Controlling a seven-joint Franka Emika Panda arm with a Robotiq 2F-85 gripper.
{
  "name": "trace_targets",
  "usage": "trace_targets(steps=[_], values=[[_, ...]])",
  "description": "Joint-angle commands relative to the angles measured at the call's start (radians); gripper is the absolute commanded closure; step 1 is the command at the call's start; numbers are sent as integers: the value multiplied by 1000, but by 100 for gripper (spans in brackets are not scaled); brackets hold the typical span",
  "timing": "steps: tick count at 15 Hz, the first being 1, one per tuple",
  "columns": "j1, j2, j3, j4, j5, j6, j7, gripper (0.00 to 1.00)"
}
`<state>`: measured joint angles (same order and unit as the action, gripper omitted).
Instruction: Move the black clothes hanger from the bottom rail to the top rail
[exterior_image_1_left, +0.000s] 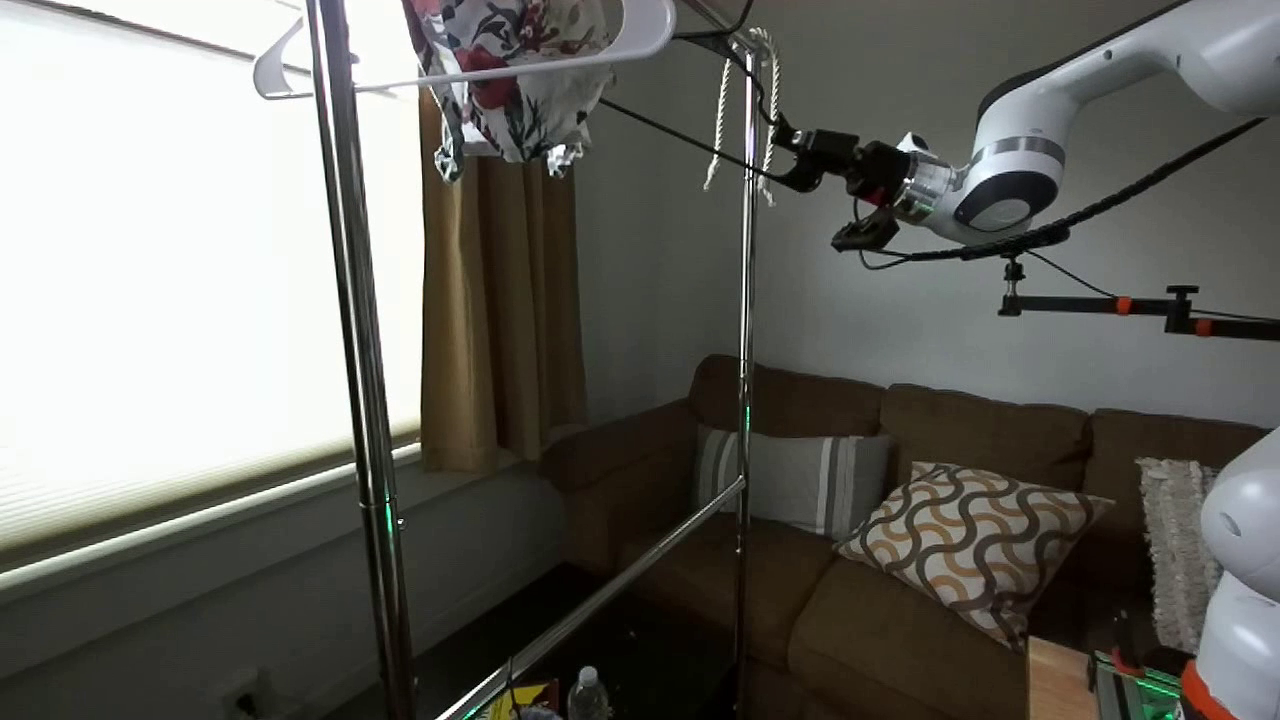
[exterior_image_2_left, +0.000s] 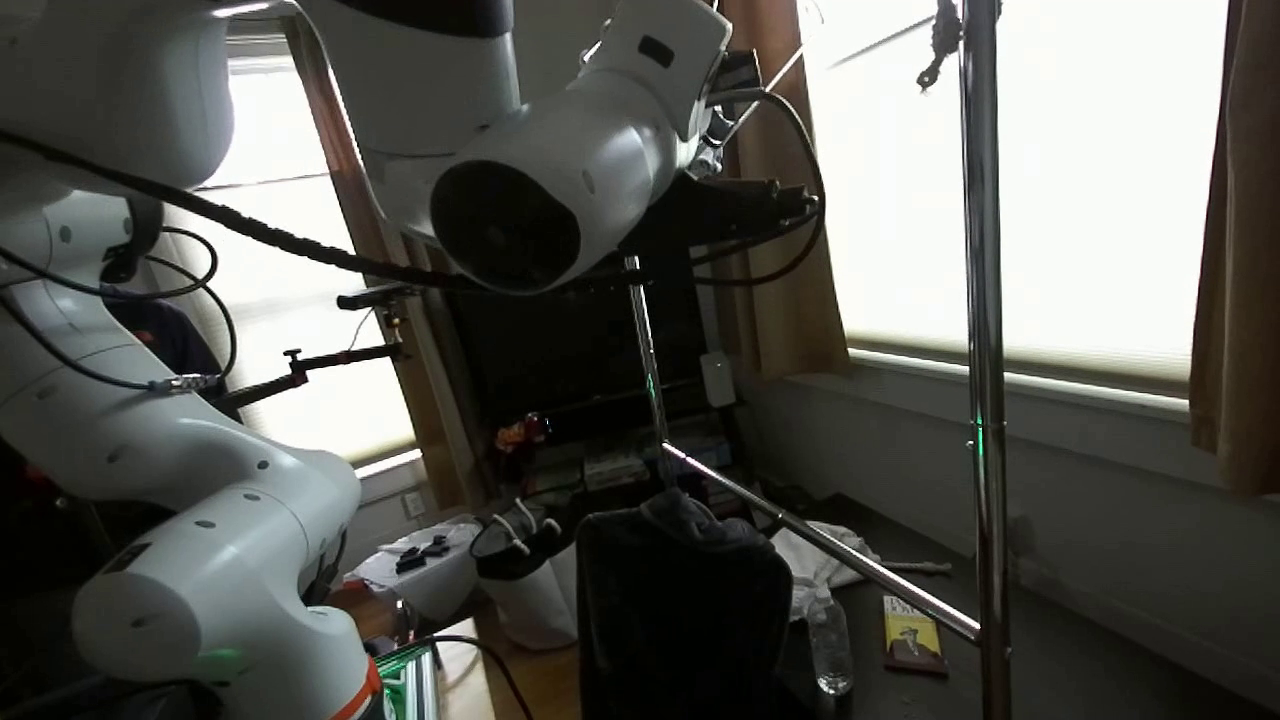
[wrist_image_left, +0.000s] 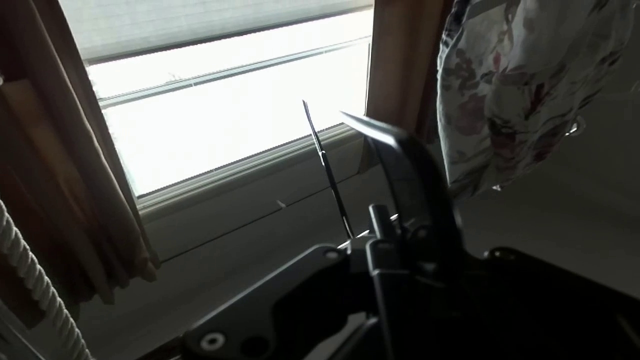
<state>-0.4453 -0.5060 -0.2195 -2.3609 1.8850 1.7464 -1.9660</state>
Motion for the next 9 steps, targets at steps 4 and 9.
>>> trace_targets(steps=[4, 9], values=[[38, 50, 23, 143, -21, 137, 38, 98], [61, 82, 26, 176, -71, 200, 46, 98]])
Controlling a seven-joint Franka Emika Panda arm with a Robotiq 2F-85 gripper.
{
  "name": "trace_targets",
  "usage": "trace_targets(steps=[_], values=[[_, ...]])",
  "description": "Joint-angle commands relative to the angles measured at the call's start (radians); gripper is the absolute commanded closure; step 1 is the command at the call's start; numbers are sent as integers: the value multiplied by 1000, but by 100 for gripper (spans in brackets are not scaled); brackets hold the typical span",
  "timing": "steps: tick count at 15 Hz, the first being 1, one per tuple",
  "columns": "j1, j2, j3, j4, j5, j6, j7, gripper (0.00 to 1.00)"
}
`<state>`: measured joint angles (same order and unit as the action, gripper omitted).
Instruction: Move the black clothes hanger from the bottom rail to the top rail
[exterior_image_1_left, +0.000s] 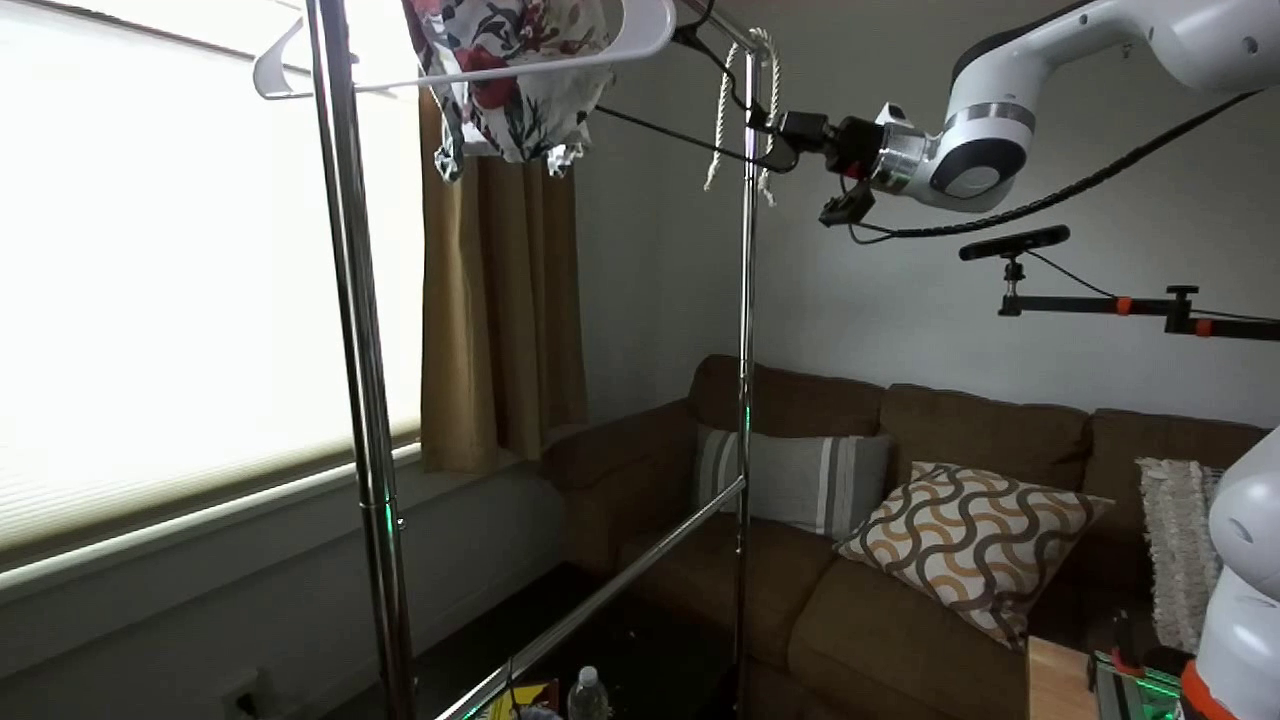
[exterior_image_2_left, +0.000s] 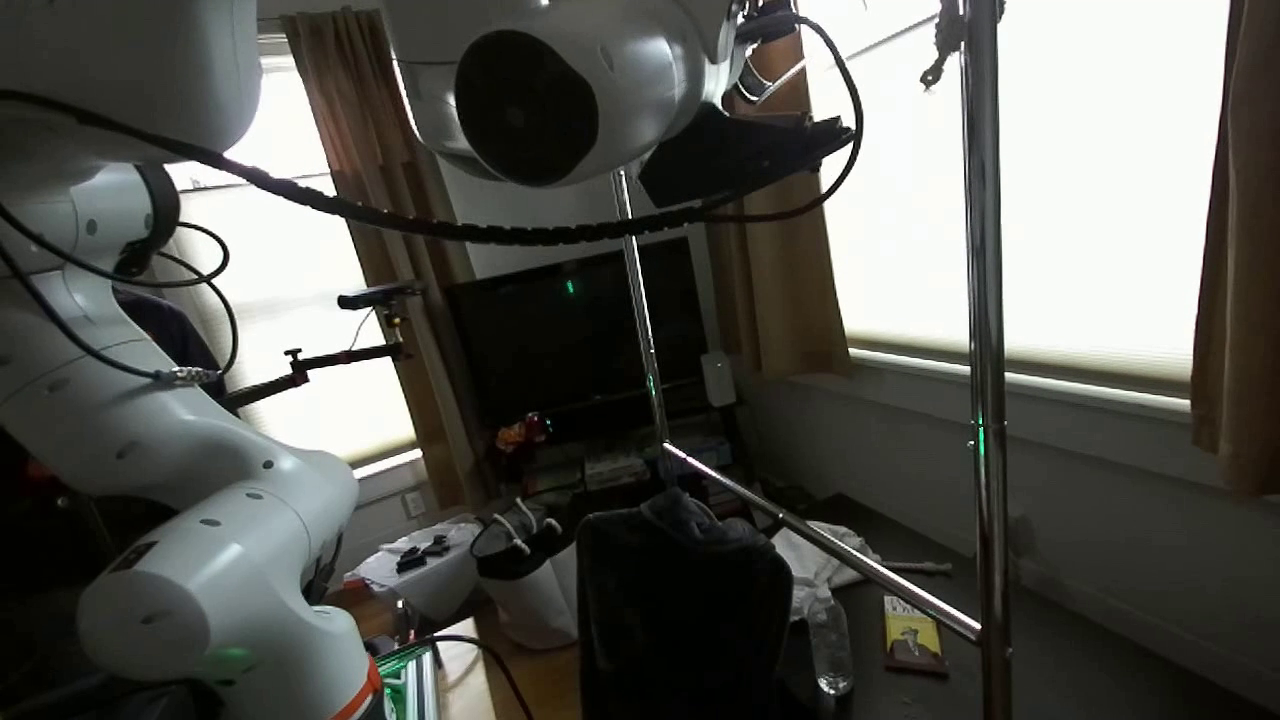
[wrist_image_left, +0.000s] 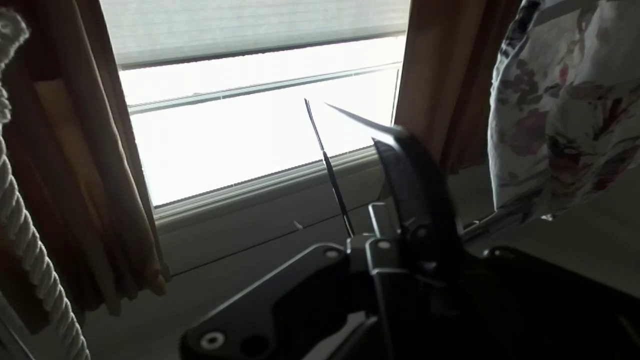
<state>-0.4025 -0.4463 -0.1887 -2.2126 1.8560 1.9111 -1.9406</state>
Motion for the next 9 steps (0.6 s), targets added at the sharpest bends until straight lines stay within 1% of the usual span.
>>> trace_targets(steps=[1, 3, 4, 5, 7, 9], values=[[24, 26, -3, 33, -48, 47, 24, 98], [36, 29, 2, 32, -50, 72, 26, 98], [39, 32, 2, 31, -59, 83, 35, 67], [43, 34, -1, 30, -58, 89, 36, 65], [46, 36, -10, 26, -58, 95, 43, 53], [40, 36, -33, 16, -54, 74, 42, 37]])
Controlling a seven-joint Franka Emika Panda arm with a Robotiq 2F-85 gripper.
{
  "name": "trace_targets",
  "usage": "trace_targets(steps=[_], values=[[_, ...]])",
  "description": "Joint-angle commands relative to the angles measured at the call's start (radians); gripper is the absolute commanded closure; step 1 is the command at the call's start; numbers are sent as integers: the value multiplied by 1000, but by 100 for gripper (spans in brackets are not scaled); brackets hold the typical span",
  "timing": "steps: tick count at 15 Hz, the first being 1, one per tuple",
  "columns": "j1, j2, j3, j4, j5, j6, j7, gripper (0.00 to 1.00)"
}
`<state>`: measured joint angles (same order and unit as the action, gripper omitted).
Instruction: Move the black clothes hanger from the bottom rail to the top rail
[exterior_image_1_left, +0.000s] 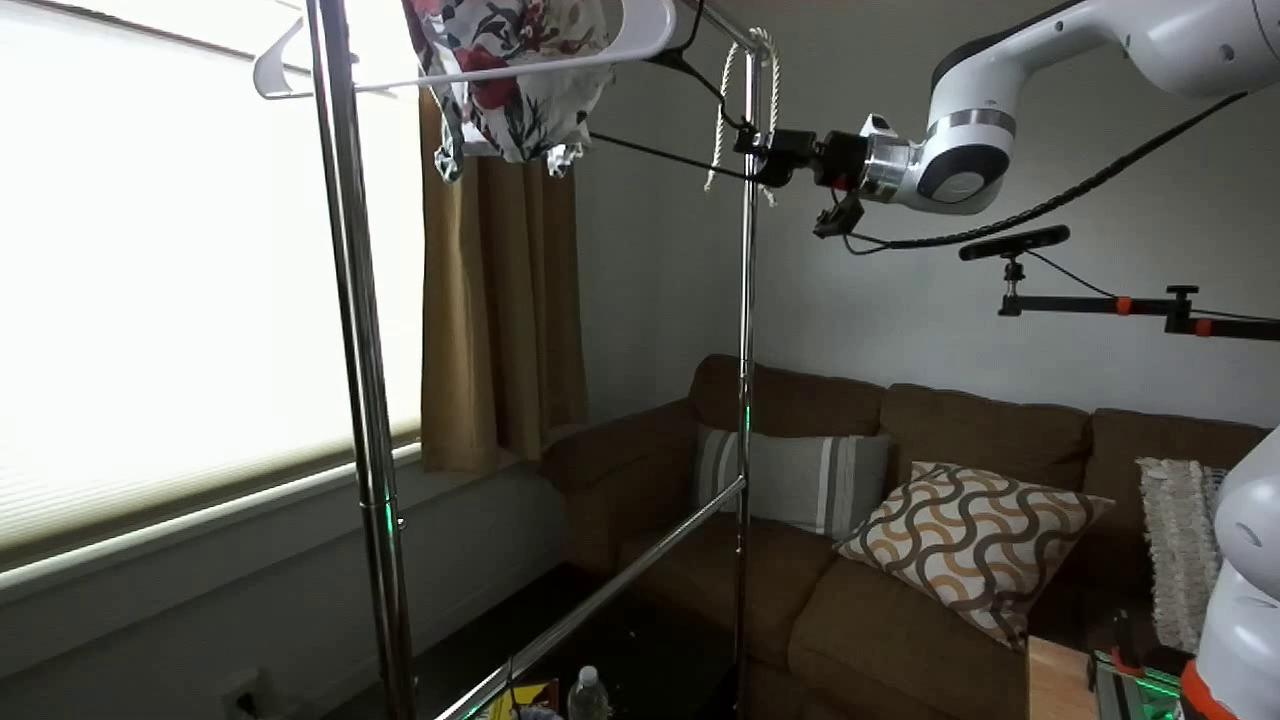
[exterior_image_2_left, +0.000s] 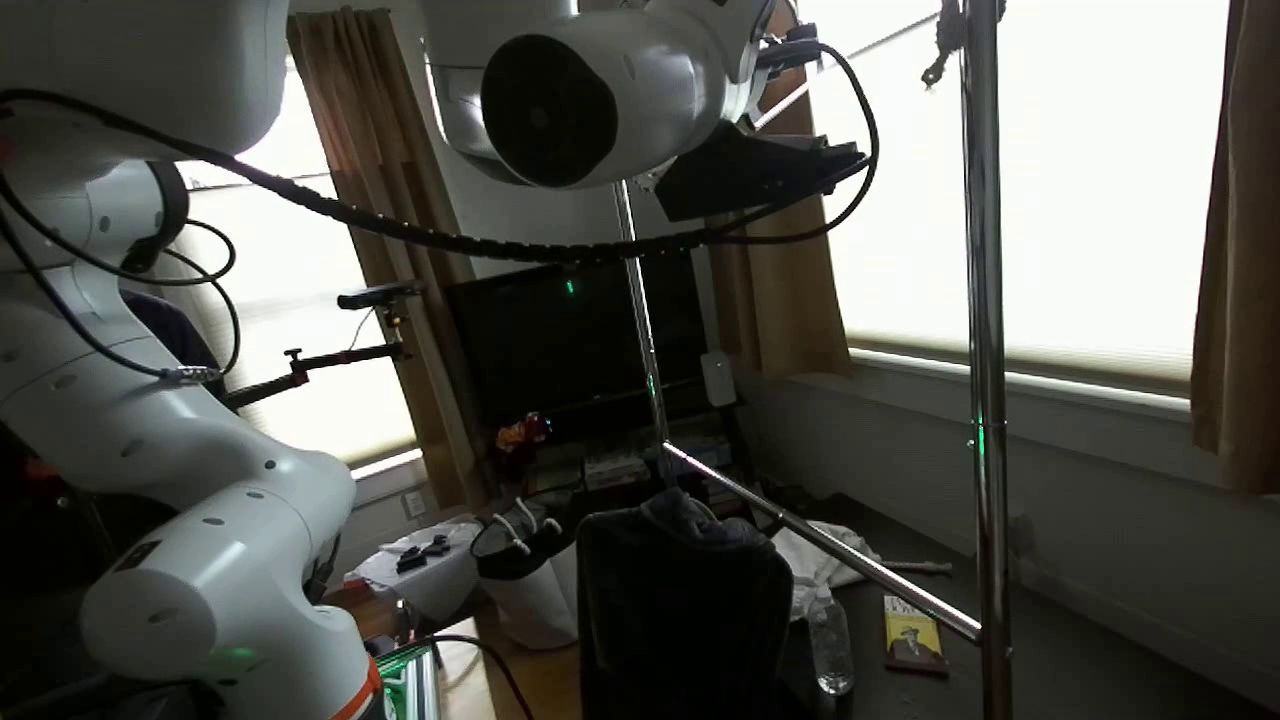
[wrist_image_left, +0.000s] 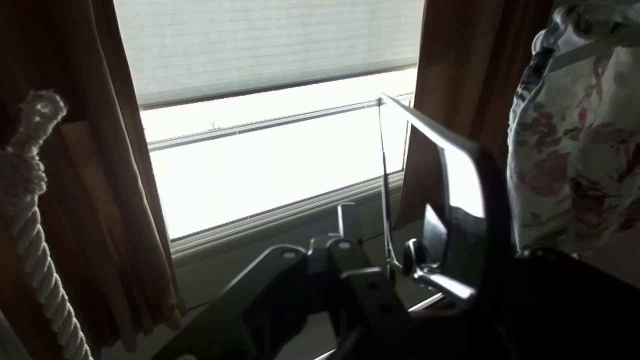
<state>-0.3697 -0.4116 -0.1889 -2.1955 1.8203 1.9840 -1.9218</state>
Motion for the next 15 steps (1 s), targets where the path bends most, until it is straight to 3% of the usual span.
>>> trace_targets(steps=[1, 5, 8, 11, 13, 14, 15], values=[[3, -1, -52, -17, -14, -21, 17, 28], [5, 10, -106, -30, -7, -108, 39, 1], [1, 35, -134, -17, -77, -215, 111, 0], [-20, 54, -138, 13, -230, -259, 150, 0], [-37, 51, -126, 34, -346, -209, 128, 0], [-53, 24, -135, -66, -379, -179, 35, 0], [-56, 18, -134, -80, -418, -147, 2, 0]])
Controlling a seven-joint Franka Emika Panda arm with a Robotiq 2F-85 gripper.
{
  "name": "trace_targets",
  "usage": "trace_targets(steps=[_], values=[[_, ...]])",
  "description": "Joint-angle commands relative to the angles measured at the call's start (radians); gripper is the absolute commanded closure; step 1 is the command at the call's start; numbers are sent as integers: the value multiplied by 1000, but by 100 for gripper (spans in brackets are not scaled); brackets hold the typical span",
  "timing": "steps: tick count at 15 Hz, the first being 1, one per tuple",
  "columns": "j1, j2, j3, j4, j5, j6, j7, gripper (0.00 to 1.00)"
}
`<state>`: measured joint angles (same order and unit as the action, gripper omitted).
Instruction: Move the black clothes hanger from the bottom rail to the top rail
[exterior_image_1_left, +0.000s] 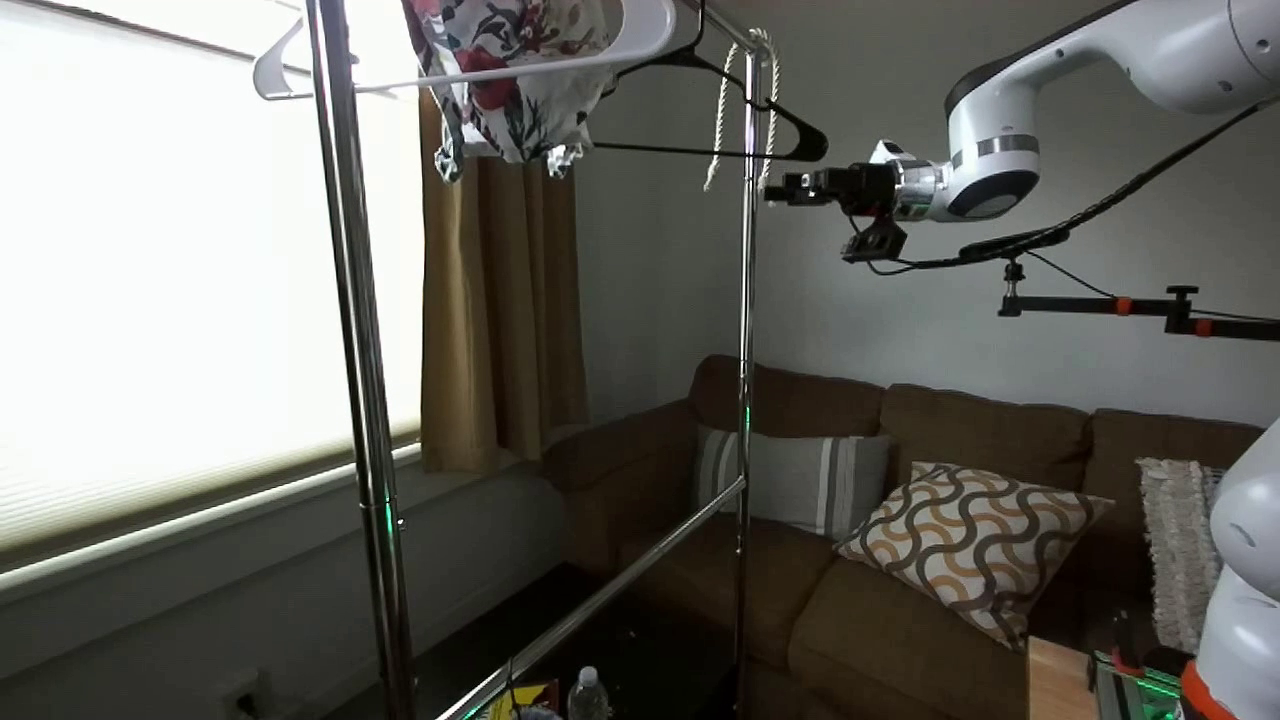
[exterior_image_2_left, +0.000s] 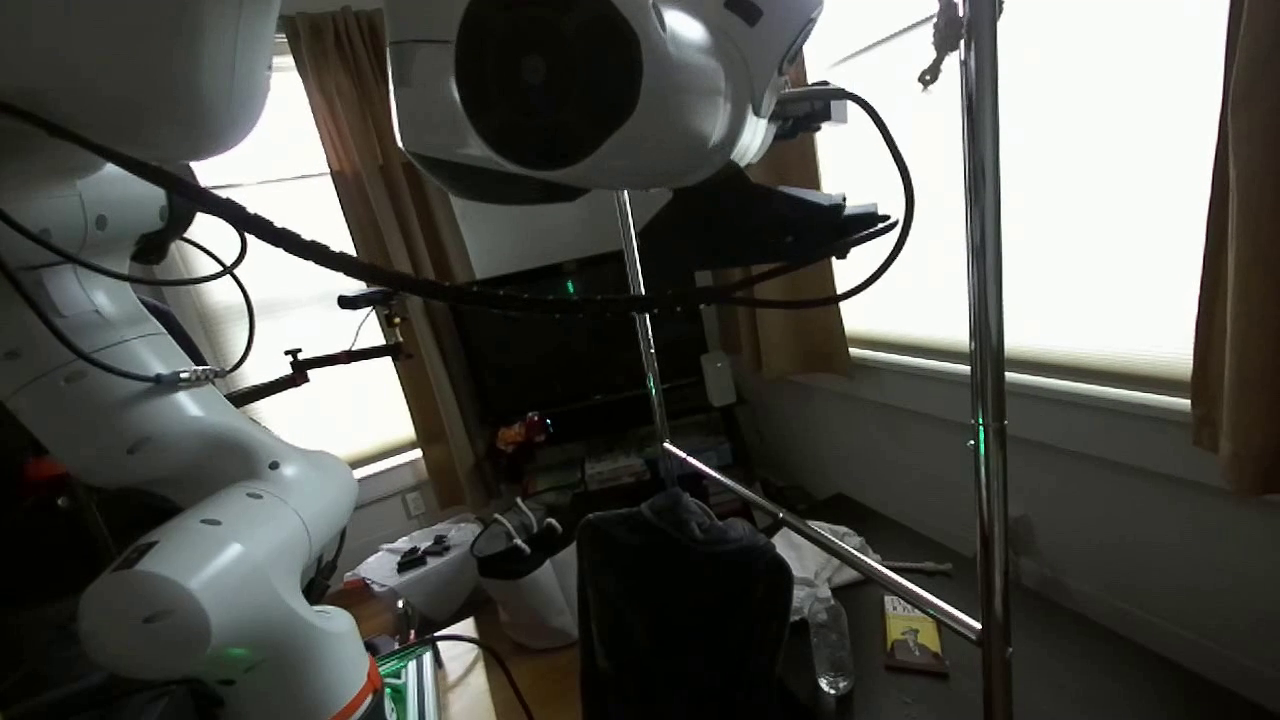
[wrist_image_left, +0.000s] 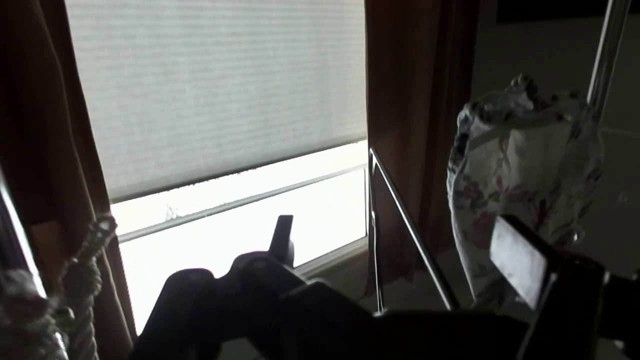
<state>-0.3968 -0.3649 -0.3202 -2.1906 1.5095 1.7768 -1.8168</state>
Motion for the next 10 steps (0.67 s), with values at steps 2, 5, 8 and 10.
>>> trace_targets(steps=[2, 5, 8, 10], values=[[-37, -35, 4, -146, -156, 148, -200, 0], [-32, -32, 21, -254, -193, 316, -355, 0], [-10, -23, 51, -345, -159, 526, -508, 0], [5, -1, 20, -300, -170, 457, -440, 0]])
